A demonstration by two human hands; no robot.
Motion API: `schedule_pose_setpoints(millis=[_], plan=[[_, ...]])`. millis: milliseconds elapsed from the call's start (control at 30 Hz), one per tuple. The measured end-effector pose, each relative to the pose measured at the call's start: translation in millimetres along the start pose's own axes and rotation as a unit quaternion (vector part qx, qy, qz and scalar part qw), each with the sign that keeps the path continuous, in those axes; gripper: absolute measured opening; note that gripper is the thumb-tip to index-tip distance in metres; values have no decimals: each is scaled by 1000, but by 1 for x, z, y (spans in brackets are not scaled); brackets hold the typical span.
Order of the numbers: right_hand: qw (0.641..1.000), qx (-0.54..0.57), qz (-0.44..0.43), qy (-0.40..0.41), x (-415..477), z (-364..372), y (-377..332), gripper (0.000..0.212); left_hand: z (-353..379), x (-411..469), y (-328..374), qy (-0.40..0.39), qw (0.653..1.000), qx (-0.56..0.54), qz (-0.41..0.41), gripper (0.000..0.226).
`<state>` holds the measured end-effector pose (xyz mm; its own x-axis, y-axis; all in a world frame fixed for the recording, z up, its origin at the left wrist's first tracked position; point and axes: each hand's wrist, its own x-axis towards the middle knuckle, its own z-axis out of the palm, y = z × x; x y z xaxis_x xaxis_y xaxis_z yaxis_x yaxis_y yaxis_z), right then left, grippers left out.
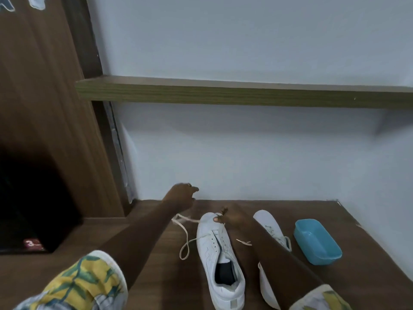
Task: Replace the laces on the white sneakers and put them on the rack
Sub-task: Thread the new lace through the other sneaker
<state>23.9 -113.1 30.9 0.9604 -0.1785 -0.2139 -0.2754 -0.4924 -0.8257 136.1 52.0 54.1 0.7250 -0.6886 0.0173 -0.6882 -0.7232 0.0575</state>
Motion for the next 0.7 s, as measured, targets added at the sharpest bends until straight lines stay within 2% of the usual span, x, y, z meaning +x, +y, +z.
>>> schedule_pose_setpoints(millis=[33, 100, 200, 267, 333, 400, 533, 700], plan=[[1000, -15, 14, -5, -3, -3, -8, 18, 7, -4, 9, 1, 995, -93, -29, 39], [998, -25, 55, 2, -6, -11, -25, 21, 14, -14, 28, 7, 963, -259, -72, 26], [996, 0, 76, 37, -11, -21, -46, 21, 25, -31, 54, -45, 902, -418, -92, 13], [996, 31, 69, 46, -16, -23, -52, 22, 31, -37, 66, -63, 910, -404, -65, 8], [993, 78, 67, 56, -20, -25, -56, 19, 31, -40, 76, -43, 899, -431, -59, 5], [990, 105, 60, 67, -25, -27, -62, 18, 26, -39, 86, -2, 881, -467, -75, 4], [982, 164, 61, 70, -39, -35, -71, 19, 13, -40, 97, 107, 865, -475, -120, 20], [978, 173, 51, 104, -53, -48, -85, 22, -9, -45, 113, 209, 833, -501, -108, 19]])
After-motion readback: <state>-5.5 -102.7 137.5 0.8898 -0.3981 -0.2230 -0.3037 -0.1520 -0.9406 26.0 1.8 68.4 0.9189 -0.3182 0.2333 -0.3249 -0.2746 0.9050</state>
